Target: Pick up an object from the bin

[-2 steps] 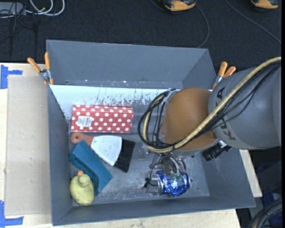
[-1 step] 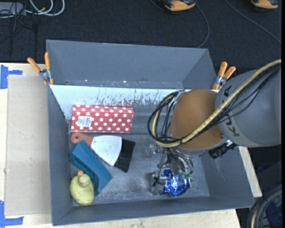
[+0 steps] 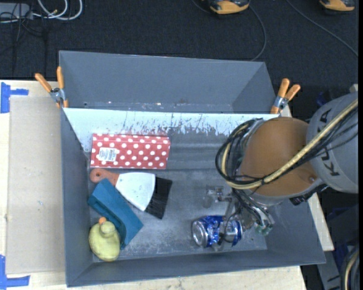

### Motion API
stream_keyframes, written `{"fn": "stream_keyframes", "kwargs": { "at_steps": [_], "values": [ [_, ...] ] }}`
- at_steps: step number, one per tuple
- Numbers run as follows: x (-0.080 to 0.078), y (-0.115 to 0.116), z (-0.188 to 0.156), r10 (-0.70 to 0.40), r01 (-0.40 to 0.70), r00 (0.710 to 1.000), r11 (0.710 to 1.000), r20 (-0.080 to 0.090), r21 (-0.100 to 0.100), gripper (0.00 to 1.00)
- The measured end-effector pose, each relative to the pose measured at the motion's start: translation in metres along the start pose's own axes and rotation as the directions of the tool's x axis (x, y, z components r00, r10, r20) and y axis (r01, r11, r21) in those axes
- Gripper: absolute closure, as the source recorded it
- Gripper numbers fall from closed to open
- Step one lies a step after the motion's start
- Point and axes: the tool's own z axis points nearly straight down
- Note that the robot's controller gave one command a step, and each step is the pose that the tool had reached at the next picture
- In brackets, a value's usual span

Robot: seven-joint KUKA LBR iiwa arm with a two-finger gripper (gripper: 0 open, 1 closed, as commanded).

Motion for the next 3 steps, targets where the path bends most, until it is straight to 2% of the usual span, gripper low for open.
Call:
{"fn": "stream_keyframes", "kwargs": {
  "at_steps": [1, 3],
  "values": [
    [-0.003, -0.041, 0.020, -0.121, 0.121, 0.993, 0.993, 0.002, 0.002, 1.00],
    [0.001, -0.039, 0.033, -0.144, 0.144, 0.990, 0.990, 0.000, 0.001, 1.00]
  ]
}}
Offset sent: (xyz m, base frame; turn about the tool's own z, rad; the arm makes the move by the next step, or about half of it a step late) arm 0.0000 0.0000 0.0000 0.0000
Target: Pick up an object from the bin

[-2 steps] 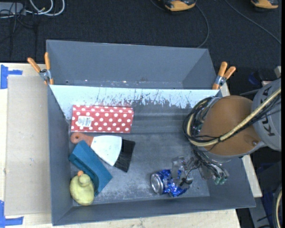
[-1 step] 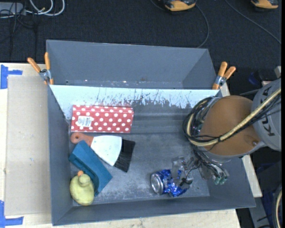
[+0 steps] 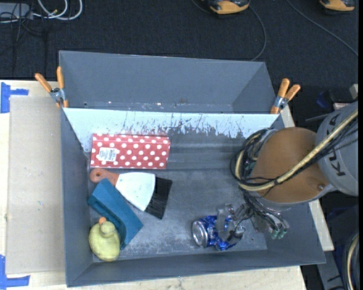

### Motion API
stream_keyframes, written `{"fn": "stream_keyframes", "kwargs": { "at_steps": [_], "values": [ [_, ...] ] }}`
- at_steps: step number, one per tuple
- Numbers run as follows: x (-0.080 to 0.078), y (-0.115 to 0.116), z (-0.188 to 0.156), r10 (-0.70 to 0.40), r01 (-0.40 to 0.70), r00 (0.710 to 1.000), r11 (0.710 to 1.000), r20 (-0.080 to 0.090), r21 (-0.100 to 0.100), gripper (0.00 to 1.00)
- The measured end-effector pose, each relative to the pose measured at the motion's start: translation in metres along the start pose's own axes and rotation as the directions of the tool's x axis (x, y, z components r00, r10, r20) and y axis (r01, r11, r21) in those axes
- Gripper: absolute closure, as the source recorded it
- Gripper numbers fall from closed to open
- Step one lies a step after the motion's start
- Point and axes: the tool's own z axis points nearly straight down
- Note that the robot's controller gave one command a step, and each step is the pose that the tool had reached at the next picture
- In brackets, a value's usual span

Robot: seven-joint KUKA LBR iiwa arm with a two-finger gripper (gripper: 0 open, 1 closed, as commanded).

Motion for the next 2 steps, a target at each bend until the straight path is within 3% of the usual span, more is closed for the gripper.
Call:
{"fn": "stream_keyframes", "kwargs": {
  "at_steps": [1, 2],
  "values": [
    [-0.005, -0.002, 0.001, -0.014, 0.014, 1.000, 1.000, -0.001, 0.000, 1.00],
    [0.005, 0.015, 0.008, -0.047, 0.047, 0.999, 0.999, 0.000, -0.001, 0.00]
  ]
}}
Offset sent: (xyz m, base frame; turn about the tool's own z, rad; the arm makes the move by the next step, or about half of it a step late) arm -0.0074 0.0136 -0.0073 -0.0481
